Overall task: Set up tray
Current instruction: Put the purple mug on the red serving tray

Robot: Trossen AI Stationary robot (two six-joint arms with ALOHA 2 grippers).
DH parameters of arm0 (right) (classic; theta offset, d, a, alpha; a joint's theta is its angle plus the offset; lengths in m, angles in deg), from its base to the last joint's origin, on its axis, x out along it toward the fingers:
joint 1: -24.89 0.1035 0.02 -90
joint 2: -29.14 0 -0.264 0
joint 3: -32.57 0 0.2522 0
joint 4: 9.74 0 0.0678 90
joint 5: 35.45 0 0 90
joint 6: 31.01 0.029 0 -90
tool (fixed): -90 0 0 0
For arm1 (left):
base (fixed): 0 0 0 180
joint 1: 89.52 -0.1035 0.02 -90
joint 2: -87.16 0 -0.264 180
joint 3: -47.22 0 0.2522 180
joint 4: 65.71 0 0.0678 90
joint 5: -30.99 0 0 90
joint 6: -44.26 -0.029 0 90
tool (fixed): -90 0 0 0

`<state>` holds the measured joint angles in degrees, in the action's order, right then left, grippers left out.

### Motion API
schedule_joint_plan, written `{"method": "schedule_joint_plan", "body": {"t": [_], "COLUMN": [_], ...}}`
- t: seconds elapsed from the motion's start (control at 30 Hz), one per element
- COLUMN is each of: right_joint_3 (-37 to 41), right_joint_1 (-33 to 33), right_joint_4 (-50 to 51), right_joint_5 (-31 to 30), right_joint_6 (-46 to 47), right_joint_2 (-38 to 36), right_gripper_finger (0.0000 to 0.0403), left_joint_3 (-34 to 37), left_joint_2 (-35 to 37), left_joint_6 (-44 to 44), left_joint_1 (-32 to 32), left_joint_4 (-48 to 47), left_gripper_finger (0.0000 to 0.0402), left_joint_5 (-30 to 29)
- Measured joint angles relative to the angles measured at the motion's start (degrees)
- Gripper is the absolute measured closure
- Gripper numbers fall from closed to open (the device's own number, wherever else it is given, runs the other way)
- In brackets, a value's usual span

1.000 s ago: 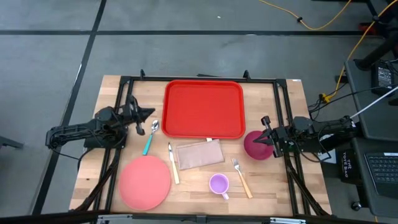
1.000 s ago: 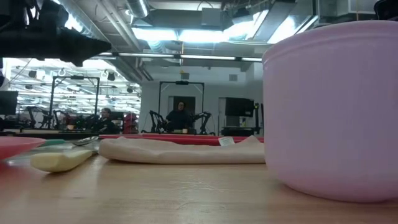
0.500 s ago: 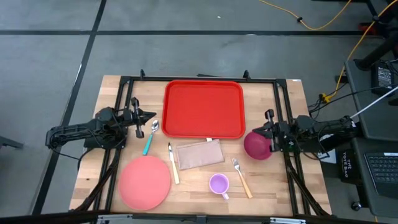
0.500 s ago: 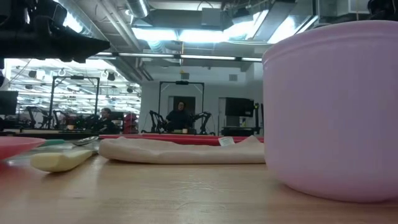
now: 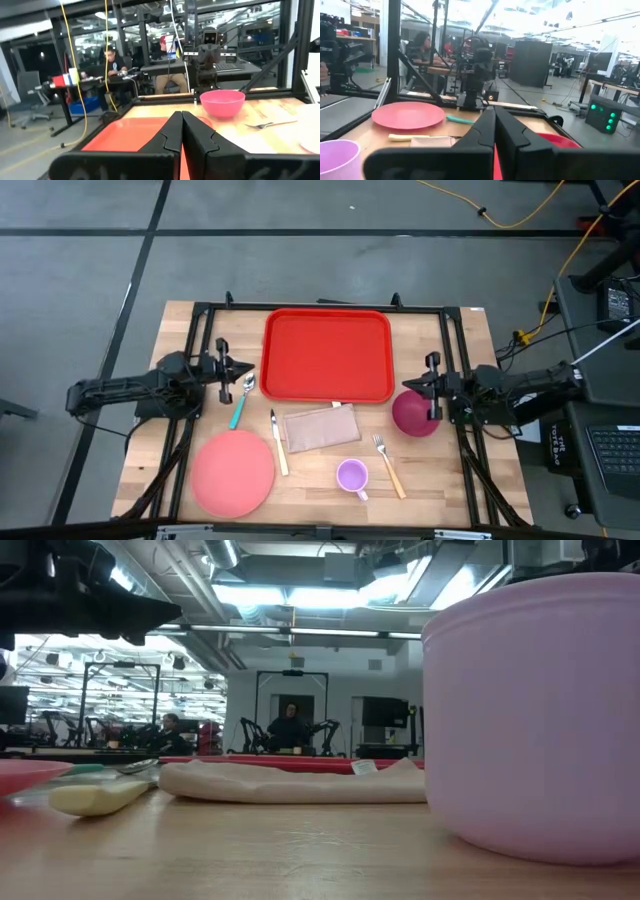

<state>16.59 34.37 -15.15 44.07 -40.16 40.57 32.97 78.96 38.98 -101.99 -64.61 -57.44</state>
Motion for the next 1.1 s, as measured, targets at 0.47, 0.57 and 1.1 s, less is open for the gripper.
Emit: {"method": "schedule_joint_plan", "body": {"t": [0.47,0.57,1.1], "right_joint_3": [-21.24,-24.20,-40.08], "right_joint_1": [0.37,2.41,18.84], "right_joint_4": [11.69,14.74,32.19], "right_joint_5": [0.47,0.35,-17.28], "right_joint_6": [4.03,9.11,22.29], "right_joint_2": [26.68,32.23,52.89], "right_gripper_finger": [0.0397,0.0397,0.0397], "left_joint_3": [-5.82,-7.01,-12.35], "left_joint_2": [-15.27,-16.81,-30.50], "left_joint_6": [0.87,-0.30,-1.02], "left_joint_1": [0.81,2.88,15.12], "left_joint_4": [5.98,5.98,5.94], "left_gripper_finger": [0.0400,0.0400,0.0400], "left_joint_5": [3.71,6.77,-8.23]}}
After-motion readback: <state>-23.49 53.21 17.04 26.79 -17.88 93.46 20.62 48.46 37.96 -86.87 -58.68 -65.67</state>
